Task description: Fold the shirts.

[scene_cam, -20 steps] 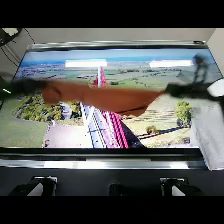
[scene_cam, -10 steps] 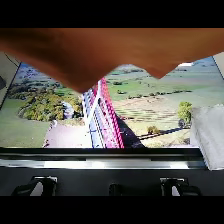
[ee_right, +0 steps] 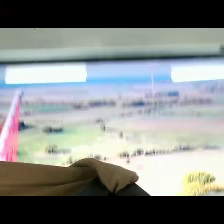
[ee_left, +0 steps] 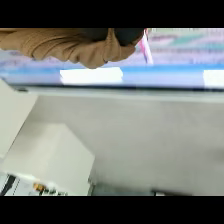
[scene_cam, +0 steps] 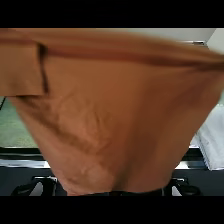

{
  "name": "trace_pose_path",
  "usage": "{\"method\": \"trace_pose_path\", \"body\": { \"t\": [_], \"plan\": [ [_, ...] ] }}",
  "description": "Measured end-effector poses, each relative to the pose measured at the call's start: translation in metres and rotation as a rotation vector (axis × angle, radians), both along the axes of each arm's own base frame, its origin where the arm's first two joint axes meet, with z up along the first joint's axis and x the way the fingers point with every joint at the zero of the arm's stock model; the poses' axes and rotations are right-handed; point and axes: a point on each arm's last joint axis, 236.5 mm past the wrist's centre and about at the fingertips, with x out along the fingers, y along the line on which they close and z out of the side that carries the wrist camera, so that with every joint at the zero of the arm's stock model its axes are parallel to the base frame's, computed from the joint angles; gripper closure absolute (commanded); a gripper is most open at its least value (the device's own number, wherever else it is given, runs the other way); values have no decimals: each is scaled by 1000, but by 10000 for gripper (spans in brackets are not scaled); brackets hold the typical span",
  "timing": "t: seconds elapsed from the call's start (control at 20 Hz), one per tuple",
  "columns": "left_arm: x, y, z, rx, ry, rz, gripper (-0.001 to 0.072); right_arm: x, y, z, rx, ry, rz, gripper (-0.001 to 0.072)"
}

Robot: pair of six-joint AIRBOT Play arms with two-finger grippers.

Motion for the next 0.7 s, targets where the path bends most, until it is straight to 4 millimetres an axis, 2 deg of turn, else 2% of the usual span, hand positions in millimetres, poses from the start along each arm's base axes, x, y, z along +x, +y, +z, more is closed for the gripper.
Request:
{"method": "trace_pose_path", "body": {
  "t": [0.1, 0.15, 0.25, 0.3, 0.4, 0.5, 0.6, 0.65, 0.7],
  "plan": [
    [42, 6, -92, -49, 207, -10, 682, 42, -4, -81, 13, 217, 8, 667],
    [60, 5, -138, -75, 284, -14, 682, 61, -4, -116, 26, 289, 12, 667],
    [89, -1, -212, -126, 377, -11, 682, 93, -3, -182, 66, 414, 9, 667],
    [102, -5, -245, -149, 411, -3, 682, 109, -2, -207, 102, 444, -6, 666],
    [125, -12, -295, -178, 455, 24, 682, 129, 0, -251, 172, 500, -53, 666],
    [142, -18, -334, -188, 491, 48, 681, 145, 3, -279, 253, 520, -105, 666],
    [152, -28, -368, -186, 543, 50, 681, 156, 9, -302, 331, 543, -143, 666],
    [155, -34, -380, -186, 561, 47, 675, 160, 13, -310, 367, 551, -154, 640],
    [156, -40, -390, -181, 577, 41, 583, 162, 18, -318, 402, 564, -162, 524]
  ]
}}
